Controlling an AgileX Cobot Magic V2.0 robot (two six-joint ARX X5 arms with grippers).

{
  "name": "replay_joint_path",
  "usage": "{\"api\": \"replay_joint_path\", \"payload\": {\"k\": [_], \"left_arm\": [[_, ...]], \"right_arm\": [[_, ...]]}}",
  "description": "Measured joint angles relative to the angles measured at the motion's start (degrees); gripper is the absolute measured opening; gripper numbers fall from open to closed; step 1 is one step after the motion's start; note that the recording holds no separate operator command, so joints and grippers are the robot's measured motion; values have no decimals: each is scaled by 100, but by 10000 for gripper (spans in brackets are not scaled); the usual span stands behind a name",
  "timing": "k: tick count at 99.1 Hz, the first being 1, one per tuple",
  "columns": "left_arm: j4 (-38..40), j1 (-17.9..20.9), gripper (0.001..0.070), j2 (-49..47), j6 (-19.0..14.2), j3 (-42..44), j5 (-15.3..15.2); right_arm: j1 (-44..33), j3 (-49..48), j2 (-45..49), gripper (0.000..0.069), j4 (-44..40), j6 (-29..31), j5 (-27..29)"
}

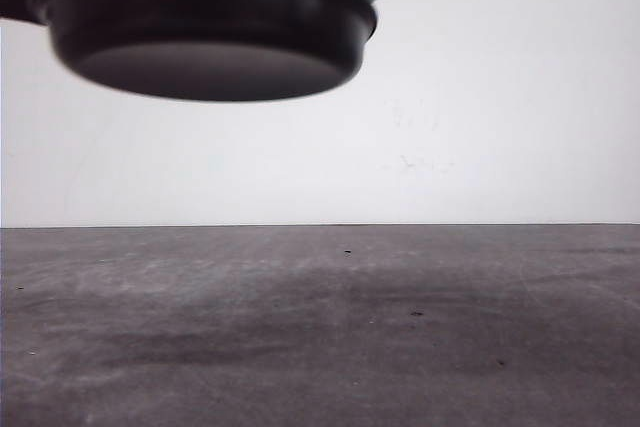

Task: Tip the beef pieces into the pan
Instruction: 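Tilt the bowl with the right gripper, pouring beef into the held pan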

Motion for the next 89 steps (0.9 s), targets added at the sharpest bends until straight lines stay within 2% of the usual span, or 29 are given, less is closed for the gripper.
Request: {"api": "replay_joint_path", "payload": {"k": [14, 28, 35, 37, 53, 72, 89], "left_arm": [[57, -153, 59, 87, -63, 210, 70], [22, -267, 59, 136, -149, 282, 94], [28, -306, 59, 136, -184, 317, 116], [31, -317, 59, 136, -205, 330, 129], [22, -385, 59, 136, -343, 334, 293], [-136, -442, 59, 136, -470, 345, 369], [-166, -444, 59, 136, -472, 398, 369]], "right_arm": [[813, 0, 22, 18, 649, -1381, 804], [1416, 0, 24, 18, 1139, -3077, 1467], [1604, 0, 24, 18, 1338, -3930, 1609], [1685, 0, 24, 18, 1434, -4356, 1694], [1934, 0, 24, 18, 1762, -6019, 2074], [2057, 0, 24, 18, 2374, -7440, 2065], [2236, 0, 24, 18, 2699, -8035, 2050]]}}
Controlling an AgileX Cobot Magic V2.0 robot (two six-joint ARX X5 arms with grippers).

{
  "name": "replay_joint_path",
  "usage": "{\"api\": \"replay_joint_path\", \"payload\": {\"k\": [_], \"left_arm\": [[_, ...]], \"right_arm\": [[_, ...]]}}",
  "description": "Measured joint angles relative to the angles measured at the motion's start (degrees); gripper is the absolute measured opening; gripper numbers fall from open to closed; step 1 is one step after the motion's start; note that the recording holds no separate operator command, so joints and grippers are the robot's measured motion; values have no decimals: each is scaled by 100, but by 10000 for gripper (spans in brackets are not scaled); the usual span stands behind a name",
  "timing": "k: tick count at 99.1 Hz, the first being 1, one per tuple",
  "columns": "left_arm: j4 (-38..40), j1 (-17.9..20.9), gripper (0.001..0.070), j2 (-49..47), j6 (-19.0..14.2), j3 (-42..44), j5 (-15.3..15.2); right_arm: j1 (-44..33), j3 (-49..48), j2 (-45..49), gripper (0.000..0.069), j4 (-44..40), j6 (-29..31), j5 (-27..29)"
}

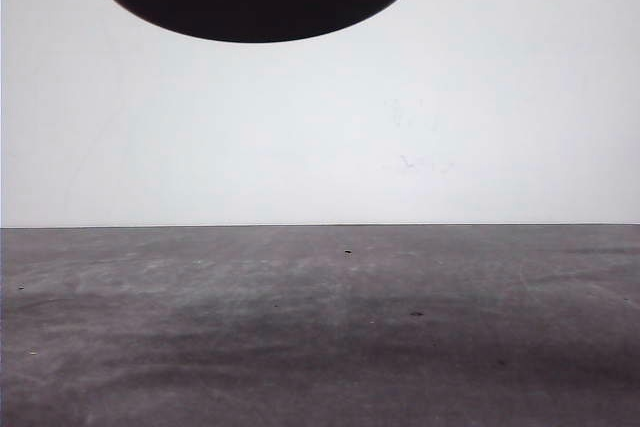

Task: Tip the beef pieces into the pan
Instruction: 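Tilt the bowl with the right gripper, pouring beef into the held pan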

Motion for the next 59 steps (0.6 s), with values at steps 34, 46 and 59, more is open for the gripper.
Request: {"api": "replay_joint_path", "payload": {"k": [34, 46, 59], "left_arm": [[61, 0, 59, 0, 17, 7, -13], [63, 0, 59, 0, 50, 7, -98], [63, 0, 59, 0, 125, 7, -162]], "right_arm": [[107, 0, 0, 18, 83, 1016, 507], [-199, 15, -4, 18, -92, 2299, 1217], [-798, 136, -59, 18, -1113, 3974, 1362]]}}
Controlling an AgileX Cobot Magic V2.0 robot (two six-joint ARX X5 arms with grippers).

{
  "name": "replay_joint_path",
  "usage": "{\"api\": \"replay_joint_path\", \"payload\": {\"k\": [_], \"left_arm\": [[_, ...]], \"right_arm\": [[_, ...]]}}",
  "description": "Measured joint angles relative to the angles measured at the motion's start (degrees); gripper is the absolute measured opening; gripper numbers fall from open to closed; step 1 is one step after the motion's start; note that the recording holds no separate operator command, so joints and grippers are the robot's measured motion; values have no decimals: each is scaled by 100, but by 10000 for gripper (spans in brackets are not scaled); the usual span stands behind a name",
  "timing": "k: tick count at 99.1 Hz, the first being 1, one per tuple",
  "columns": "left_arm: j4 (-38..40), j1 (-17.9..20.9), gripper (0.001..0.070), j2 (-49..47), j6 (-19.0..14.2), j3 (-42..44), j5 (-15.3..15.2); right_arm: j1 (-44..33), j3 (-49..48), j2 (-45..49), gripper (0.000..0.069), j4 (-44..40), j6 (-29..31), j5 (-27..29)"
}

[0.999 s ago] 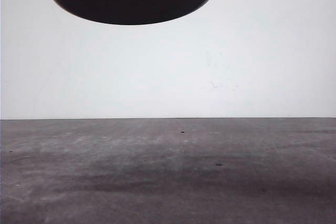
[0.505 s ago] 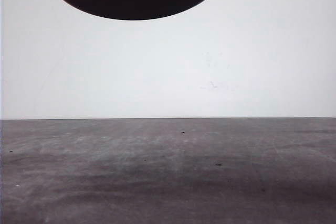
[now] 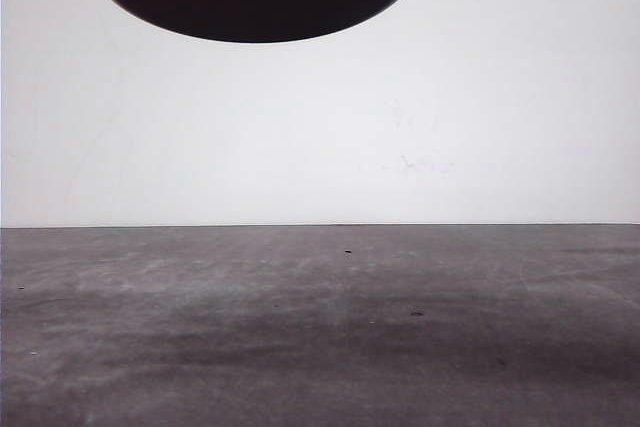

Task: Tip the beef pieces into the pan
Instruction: 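Tilt the bowl with the right gripper, pouring beef into the held pan, then lower the empty bowl onto the table with the right gripper and release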

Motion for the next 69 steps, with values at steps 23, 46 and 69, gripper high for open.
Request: {"api": "replay_joint_path", "payload": {"k": [23, 46, 69], "left_arm": [[0, 0, 59, 0, 160, 0, -4], [24, 0, 59, -2, 260, 0, -13], [313, 0, 59, -2, 308, 0, -26]], "right_arm": [[-1799, 599, -192, 18, -2680, 3788, -1893], [-4197, 474, 120, 18, -3672, 6000, -4579], [-5534, -164, 708, 18, -3416, 6380, -5628]]}}
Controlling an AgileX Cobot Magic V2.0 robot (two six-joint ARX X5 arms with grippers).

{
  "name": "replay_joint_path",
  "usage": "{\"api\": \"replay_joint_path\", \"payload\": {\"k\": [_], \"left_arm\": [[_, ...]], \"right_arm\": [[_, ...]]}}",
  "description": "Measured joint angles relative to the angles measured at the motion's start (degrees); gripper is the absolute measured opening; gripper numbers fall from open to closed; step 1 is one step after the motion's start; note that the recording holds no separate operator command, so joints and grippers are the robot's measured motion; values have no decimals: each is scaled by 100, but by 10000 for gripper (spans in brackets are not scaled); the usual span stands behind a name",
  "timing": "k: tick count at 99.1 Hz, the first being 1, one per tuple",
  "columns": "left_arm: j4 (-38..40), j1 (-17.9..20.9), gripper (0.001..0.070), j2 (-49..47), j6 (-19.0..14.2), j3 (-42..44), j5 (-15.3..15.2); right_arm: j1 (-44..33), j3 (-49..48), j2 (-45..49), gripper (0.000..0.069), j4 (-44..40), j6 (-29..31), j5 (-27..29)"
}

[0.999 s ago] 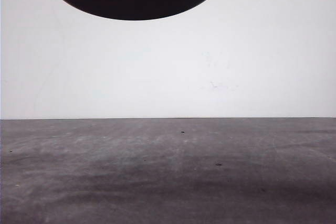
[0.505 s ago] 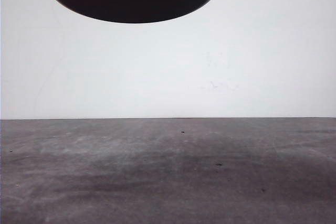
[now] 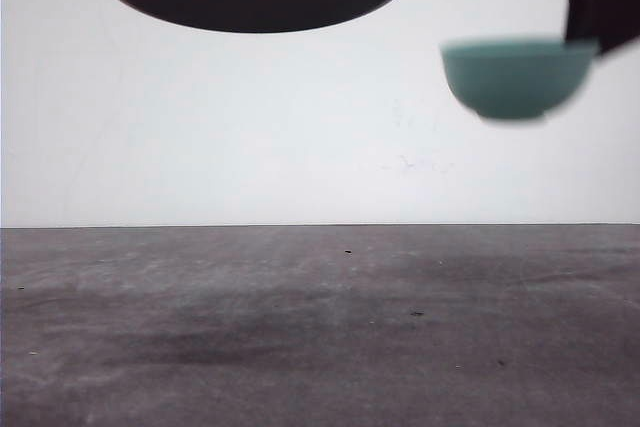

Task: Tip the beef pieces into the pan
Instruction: 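Lower the empty bowl onto the table with the right gripper and release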

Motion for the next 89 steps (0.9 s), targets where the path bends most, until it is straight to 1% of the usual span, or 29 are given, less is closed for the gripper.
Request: {"api": "replay_joint_path", "payload": {"k": [13, 30, 40, 54, 57, 60, 63, 74, 77, 79, 82, 89], "left_arm": [[122, 0, 59, 0, 35, 0, -52], [157, 0, 59, 0, 61, 0, -79], [162, 0, 59, 0, 70, 0, -81], [164, 0, 59, 0, 70, 0, -98], [164, 0, 59, 0, 72, 0, -103], [162, 0, 59, 0, 70, 0, -118], [164, 0, 59, 0, 70, 0, -125], [162, 0, 59, 0, 72, 0, -173], [164, 0, 59, 0, 72, 0, -216], [162, 0, 59, 0, 74, 0, -240], [160, 0, 59, 0, 85, 0, -286], [138, 0, 59, 0, 181, 0, -463]], "right_arm": [[-240, -426, 225, 18, 431, 162, -63], [-354, -881, 616, 18, 933, 286, -63], [-378, -1067, 861, 18, 997, 310, -63], [-378, -1075, 1207, 19, 1060, 310, -68], [-378, -1075, 1287, 29, 1054, 310, -72], [-378, -1075, 1342, 59, 1054, 308, -79], [-378, -1075, 1377, 120, 1058, 310, -83], [-378, -1075, 1357, 447, 1123, 323, -81], [-378, -1075, 1333, 515, 1141, 332, -83], [-378, -1075, 1309, 546, 1143, 332, -81], [-378, -1075, 1261, 573, 1141, 334, -81], [-382, -1075, 1082, 576, 1211, 334, -81]]}}
